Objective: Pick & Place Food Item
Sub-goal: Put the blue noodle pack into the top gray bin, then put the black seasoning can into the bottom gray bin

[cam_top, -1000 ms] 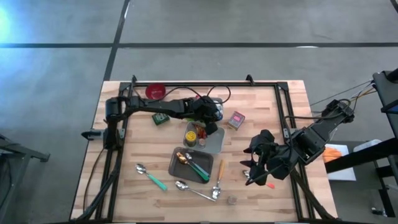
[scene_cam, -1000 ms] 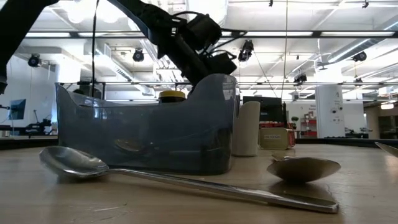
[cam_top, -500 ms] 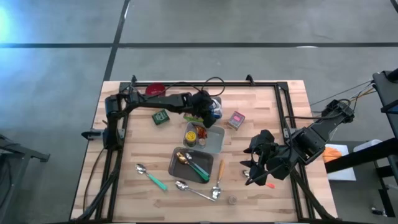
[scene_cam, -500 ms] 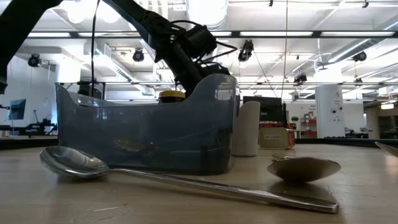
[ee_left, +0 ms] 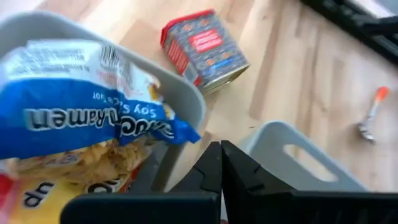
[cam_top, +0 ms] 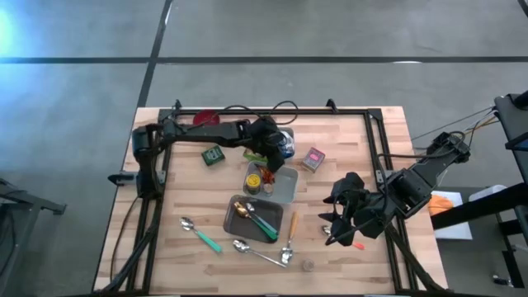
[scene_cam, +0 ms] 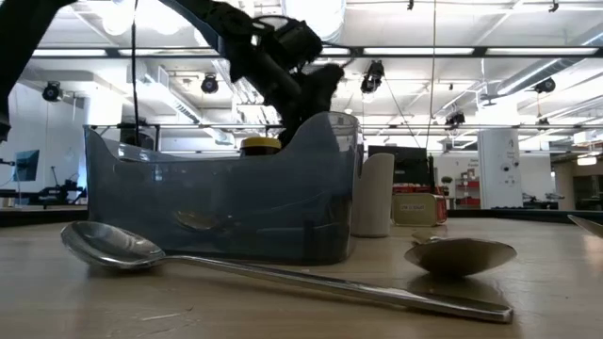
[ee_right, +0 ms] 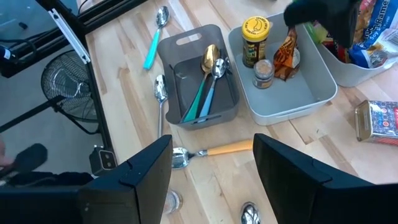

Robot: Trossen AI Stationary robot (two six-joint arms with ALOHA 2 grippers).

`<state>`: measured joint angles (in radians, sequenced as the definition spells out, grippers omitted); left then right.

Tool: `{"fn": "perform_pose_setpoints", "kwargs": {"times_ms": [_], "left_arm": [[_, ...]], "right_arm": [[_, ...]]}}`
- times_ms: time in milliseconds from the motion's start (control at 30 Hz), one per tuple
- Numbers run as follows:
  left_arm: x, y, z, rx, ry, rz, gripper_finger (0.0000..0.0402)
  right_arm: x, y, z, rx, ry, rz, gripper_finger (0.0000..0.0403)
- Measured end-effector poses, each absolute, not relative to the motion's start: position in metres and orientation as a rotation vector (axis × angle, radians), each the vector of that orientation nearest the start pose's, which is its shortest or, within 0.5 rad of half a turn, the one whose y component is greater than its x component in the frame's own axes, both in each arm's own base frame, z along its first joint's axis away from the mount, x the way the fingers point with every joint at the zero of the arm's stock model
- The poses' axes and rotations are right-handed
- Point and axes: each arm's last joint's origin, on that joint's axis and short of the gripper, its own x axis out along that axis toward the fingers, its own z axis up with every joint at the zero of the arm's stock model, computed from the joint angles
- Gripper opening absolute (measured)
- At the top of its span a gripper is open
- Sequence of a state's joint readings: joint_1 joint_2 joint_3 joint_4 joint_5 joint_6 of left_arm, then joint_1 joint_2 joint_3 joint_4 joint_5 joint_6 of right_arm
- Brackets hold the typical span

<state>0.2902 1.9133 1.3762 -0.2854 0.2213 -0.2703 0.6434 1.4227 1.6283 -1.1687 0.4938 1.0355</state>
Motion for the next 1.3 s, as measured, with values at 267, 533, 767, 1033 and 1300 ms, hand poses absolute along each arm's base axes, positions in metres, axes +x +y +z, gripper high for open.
{"fn": "perform_pose_setpoints", "kwargs": {"times_ms": [267, 533, 767, 1033, 1300], "left_arm": [[0.375, 0.097, 0.257, -0.371, 0.771, 0.109, 0.0085], [0.322, 0.086, 0.282, -0.301, 1.020, 0.291, 0.0207], [0.276, 0.083, 0.271, -0.309, 1.178, 0.527, 0.0285], [0.239, 0.088, 0.231, -0.365, 1.323, 0.599, 0.0382], [0.219, 0.100, 0.188, -0.333, 1.376, 0.596, 0.0378]], "right_arm": [[0.218, 0.146, 0.397, 0.435, 0.776, -0.272, 0.0221], [0.218, 0.146, 0.397, 0.409, 0.778, -0.262, 0.0221], [0.218, 0.146, 0.397, 0.390, 0.779, -0.254, 0.0221], [0.218, 0.146, 0.396, 0.385, 0.781, -0.254, 0.0221], [0.218, 0.146, 0.395, 0.385, 0.784, -0.255, 0.0221]]}}
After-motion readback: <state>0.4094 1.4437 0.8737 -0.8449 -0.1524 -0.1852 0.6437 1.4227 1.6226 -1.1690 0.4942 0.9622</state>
